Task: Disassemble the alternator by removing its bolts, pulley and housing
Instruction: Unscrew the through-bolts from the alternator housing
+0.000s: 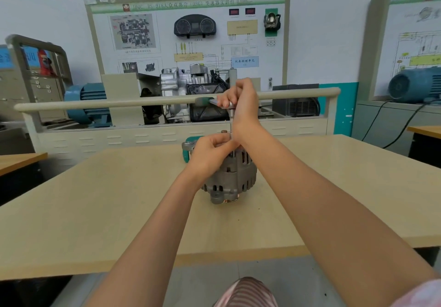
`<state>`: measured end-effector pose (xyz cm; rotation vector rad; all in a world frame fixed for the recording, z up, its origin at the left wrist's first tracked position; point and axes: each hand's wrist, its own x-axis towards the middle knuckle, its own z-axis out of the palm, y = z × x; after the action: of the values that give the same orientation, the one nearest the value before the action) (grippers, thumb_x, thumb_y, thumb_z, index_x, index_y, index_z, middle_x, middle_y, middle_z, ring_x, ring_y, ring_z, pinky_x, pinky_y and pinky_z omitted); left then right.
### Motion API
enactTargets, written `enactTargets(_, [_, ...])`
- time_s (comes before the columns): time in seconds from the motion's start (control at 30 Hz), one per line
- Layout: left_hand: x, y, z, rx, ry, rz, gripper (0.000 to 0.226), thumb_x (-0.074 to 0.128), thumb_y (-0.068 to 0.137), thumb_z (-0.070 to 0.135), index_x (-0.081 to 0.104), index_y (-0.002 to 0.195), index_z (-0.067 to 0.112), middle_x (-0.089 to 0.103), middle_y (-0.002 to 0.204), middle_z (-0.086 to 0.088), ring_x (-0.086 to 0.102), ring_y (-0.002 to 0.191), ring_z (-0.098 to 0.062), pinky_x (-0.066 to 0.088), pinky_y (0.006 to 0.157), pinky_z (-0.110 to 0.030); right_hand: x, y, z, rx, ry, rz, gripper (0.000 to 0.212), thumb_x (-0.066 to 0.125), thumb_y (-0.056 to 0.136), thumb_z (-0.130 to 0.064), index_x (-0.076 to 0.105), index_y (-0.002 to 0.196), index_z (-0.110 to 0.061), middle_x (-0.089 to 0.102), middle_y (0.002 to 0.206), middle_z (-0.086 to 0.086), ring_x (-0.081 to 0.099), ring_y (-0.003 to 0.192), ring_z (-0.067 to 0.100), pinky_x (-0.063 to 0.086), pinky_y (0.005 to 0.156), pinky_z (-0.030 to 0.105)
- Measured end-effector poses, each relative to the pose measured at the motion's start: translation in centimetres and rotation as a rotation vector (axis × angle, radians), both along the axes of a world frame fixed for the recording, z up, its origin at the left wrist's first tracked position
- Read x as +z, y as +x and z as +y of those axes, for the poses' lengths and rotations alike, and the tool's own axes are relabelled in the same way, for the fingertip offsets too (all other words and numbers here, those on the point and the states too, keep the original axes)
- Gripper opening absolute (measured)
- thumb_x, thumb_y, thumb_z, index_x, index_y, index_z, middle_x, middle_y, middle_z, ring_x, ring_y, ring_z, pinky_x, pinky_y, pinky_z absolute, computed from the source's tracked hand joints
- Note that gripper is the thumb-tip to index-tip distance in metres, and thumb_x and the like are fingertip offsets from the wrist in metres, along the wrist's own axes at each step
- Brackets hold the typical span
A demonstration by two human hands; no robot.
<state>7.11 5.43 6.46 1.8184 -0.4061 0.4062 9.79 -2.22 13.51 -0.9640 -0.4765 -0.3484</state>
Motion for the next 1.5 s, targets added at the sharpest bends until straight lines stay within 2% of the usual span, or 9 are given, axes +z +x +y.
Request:
enactTargets(0.13, [0.2,-0.2,-0.2,0.003,-0.020,0.004,0.019,0.061,0.090,0.014,0.071,0.079,0.024,0.071,0.067,0.013,0.066,0.068,0.002,0.049,0.061,-0.010,-0.2,-0.3,0.1,-0.071,-0.011,0.022,0.049,0.034,0.094,-0.013,0.038,0.045,-0.012,0.040,0.041,0.001,0.042,0.044,0.011,0.044,0.059,0.023])
enactTargets(0.37, [0.2,0.1,-0.2,0.216,0.080,0.038,0.035,0.048,0.090,-0.002,0.046,0.058,0.014,0.045,0.052,0.001,0.036,0.052,-0.008,0.029,0.046,-0.021,-3.2,-0.9,1.8,-1.177,-0.807,-0.347,0.021,0.047,0.086,-0.021,0.052,0.068,-0.012,0.044,0.076,-0.002,0.038,0.081,0.017,0.029,0.090,0.031])
enactTargets(0.57, [0.2,-0.2,-0.2,0.064,0.046,-0.007,0.023,0.060,0.091,0.016,0.066,0.074,0.031,0.068,0.062,0.018,0.064,0.067,0.003,0.046,0.061,-0.015,-0.9,-0.5,0.6,-0.384,-0.223,-0.135,0.044,0.040,0.091,-0.011,0.034,0.048,-0.013,0.032,0.046,0.003,0.032,0.051,0.020,0.031,0.058,0.031])
enactTargets(0.7, [0.2,-0.3,-0.2,0.010,-0.002,-0.013,0.020,0.059,0.092,0.020,0.070,0.078,0.029,0.070,0.066,0.020,0.063,0.063,0.011,0.039,0.047,-0.004,0.2,0.4,-0.3,0.219,0.076,0.014,0.061,0.029,0.095,-0.019,0.036,0.034,-0.015,0.033,0.036,0.001,0.035,0.044,0.018,0.044,0.061,0.031])
enactTargets(0.8, [0.1,-0.5,-0.3,0.021,-0.021,-0.018,0.021,0.060,0.091,0.019,0.070,0.075,0.029,0.070,0.065,0.019,0.063,0.064,0.010,0.040,0.049,-0.004,0.1,0.8,-0.5,0.294,0.116,0.044,0.066,0.029,0.096,-0.020,0.037,0.030,-0.018,0.034,0.033,-0.001,0.038,0.037,0.014,0.041,0.061,0.029])
enactTargets(1.03, [0.0,-0.1,-0.1,0.164,0.057,-0.002,0.035,0.053,0.087,0.000,0.055,0.058,0.019,0.052,0.045,0.011,0.047,0.048,-0.005,0.034,0.044,-0.016,-3.2,-0.4,0.9,-0.891,-0.675,-0.432,0.025,0.043,0.087,-0.017,0.051,0.065,-0.008,0.048,0.066,0.003,0.044,0.067,0.015,0.038,0.071,0.029])
enactTargets(1.13, [0.1,0.0,-0.1,0.207,0.099,0.030,0.037,0.049,0.087,-0.002,0.047,0.055,0.017,0.044,0.037,0.012,0.038,0.046,-0.007,0.028,0.042,-0.018,-3.4,-0.5,1.3,-1.182,-0.869,-0.341,0.020,0.045,0.086,-0.022,0.055,0.073,-0.010,0.050,0.079,0.002,0.042,0.083,0.019,0.033,0.087,0.032])
enactTargets(1.3, [0.2,-0.4,-0.2,0.039,0.034,0.007,0.019,0.059,0.092,0.021,0.069,0.079,0.033,0.072,0.075,0.014,0.068,0.082,-0.006,0.051,0.074,-0.023,-0.6,-0.5,0.1,-0.378,-0.372,-0.146,0.048,0.037,0.091,-0.022,0.036,0.044,-0.012,0.036,0.046,0.000,0.037,0.052,0.016,0.032,0.059,0.032])
enactTargets(1.5, [0.2,-0.5,-0.1,0.000,-0.017,0.025,0.016,0.060,0.092,0.021,0.071,0.084,0.029,0.073,0.075,0.016,0.068,0.076,0.003,0.048,0.068,-0.011,0.1,0.1,-0.4,0.136,0.088,0.047,0.064,0.031,0.095,-0.014,0.036,0.032,-0.019,0.033,0.034,-0.004,0.036,0.038,0.012,0.042,0.058,0.027])
